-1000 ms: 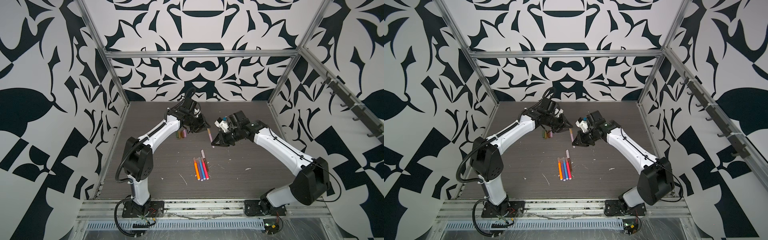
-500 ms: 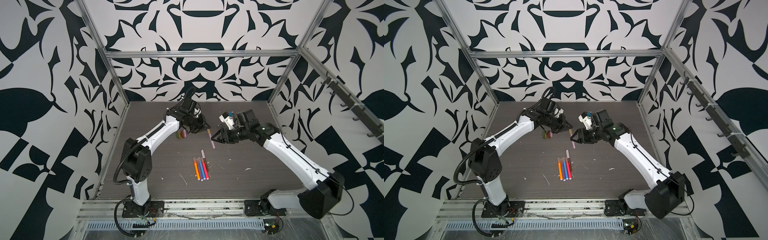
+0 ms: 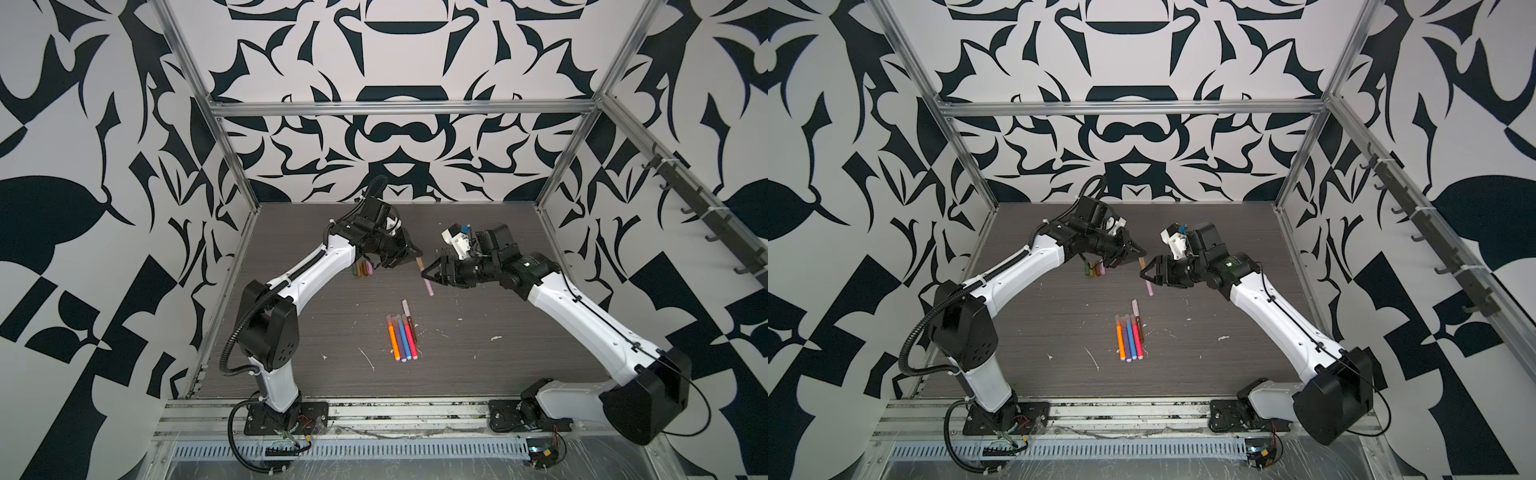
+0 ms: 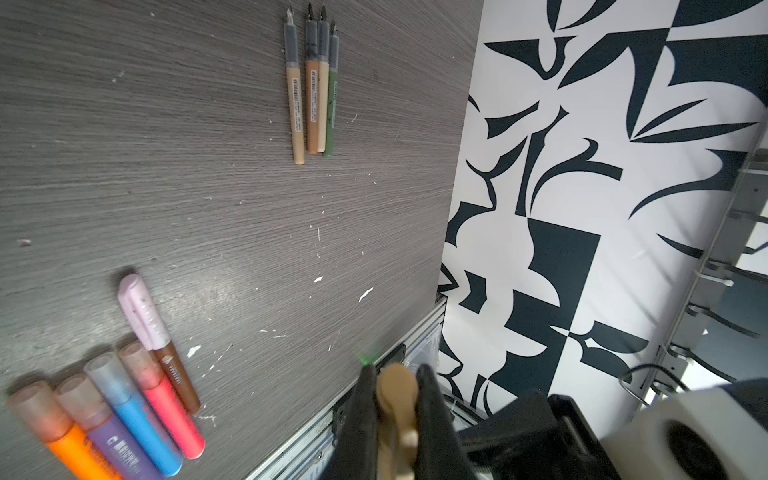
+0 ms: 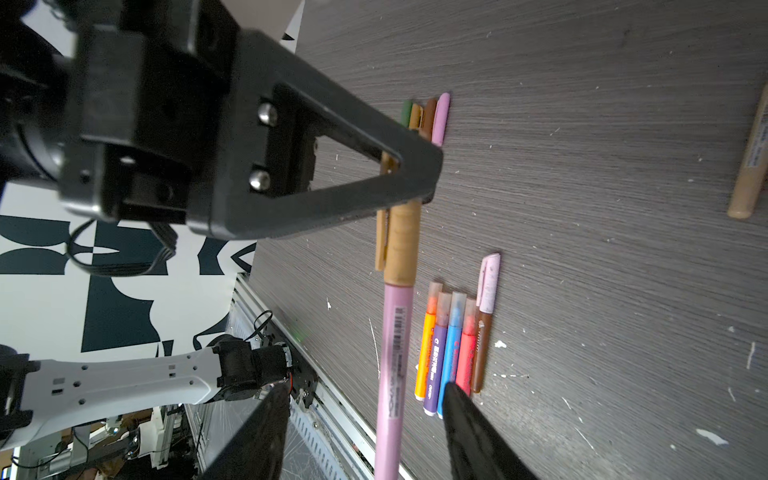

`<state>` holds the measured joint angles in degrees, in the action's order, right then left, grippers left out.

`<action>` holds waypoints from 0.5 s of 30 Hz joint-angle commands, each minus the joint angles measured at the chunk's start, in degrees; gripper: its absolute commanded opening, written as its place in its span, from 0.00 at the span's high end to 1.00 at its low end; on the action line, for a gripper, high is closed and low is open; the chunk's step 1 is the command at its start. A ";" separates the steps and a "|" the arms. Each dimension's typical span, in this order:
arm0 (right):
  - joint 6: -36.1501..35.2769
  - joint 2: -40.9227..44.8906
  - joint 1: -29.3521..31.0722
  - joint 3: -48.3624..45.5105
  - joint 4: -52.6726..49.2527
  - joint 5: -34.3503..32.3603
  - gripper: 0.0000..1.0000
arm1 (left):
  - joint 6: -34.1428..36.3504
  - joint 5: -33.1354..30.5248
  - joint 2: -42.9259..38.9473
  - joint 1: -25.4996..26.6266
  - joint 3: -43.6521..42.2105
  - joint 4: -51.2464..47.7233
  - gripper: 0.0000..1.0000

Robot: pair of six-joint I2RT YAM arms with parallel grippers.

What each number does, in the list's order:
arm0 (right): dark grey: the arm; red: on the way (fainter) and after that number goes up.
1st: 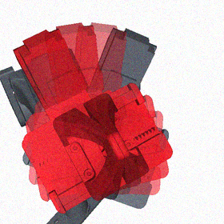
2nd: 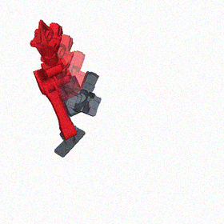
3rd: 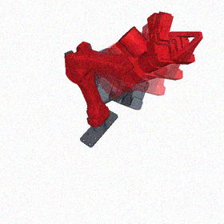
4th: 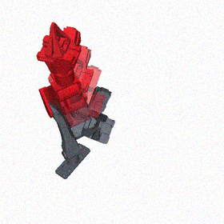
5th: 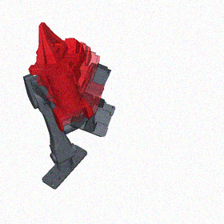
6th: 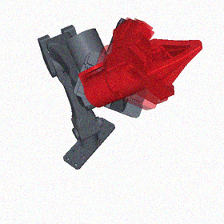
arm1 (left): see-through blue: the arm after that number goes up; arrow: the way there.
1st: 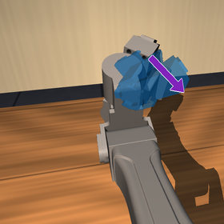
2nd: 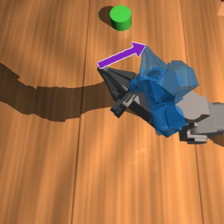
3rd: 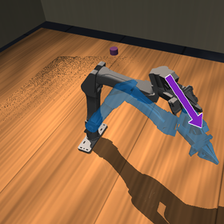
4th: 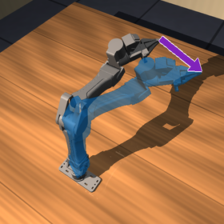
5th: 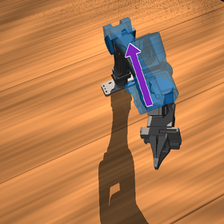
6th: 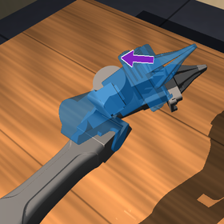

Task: Open the pen caps
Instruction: 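Close the left gripper on the tan cap held out by the right gripper, then pull the pink barrel away with the right gripper while the left holds the cap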

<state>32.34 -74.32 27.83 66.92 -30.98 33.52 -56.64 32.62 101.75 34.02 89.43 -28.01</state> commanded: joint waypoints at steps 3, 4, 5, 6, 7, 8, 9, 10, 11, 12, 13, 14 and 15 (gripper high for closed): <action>0.31 0.44 0.03 -0.90 0.85 -0.29 0.46 | -0.88 1.56 -1.07 -0.45 0.02 1.27 1.00; 0.36 0.39 0.02 -0.99 0.82 -0.25 0.48 | -0.97 1.65 -1.01 -0.49 -0.03 1.36 1.00; 0.36 0.37 0.03 -1.04 0.77 -0.14 0.50 | -0.97 1.61 -1.03 -0.51 -0.02 1.46 1.00; 0.44 0.20 0.03 -1.17 0.77 0.04 0.52 | -1.10 1.86 -1.04 -0.47 -0.11 1.58 1.00; 0.54 0.07 0.03 -1.17 0.75 0.23 0.53 | -1.30 2.05 -1.04 -0.48 -0.14 1.79 1.00; 0.58 -0.07 0.01 -1.17 0.75 0.45 0.55 | -1.49 2.25 -1.11 -0.50 -0.25 2.01 1.00; 0.63 -0.19 0.01 -1.17 0.76 0.57 0.57 | -1.64 2.35 -1.19 -0.52 -0.38 2.21 1.00; 0.71 -0.38 0.03 -1.16 0.78 0.75 0.58 | -1.84 2.40 -1.27 -0.48 -0.53 2.49 1.00; 0.79 -0.54 -0.02 -1.08 0.75 0.89 0.58 | -1.89 2.54 -1.33 -0.49 -0.71 2.69 1.00; 0.88 -0.64 0.03 -1.02 0.84 1.02 0.59 | -2.00 2.58 -1.59 -0.45 -0.81 2.83 1.00; 1.01 -0.73 0.00 -1.05 1.00 1.11 0.59 | -2.11 2.62 -1.64 -0.45 -0.91 2.87 1.00; 1.13 -0.82 0.03 -1.02 1.13 1.11 0.60 | -2.15 2.64 -1.69 -0.45 -1.05 3.05 1.00; 1.30 -0.96 0.03 -1.04 1.12 1.26 0.61 | -2.31 2.83 -1.82 -0.45 -1.16 3.28 1.00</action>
<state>33.19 -75.42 27.83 65.69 -31.03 33.87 -58.11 34.30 101.73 33.76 89.43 -26.17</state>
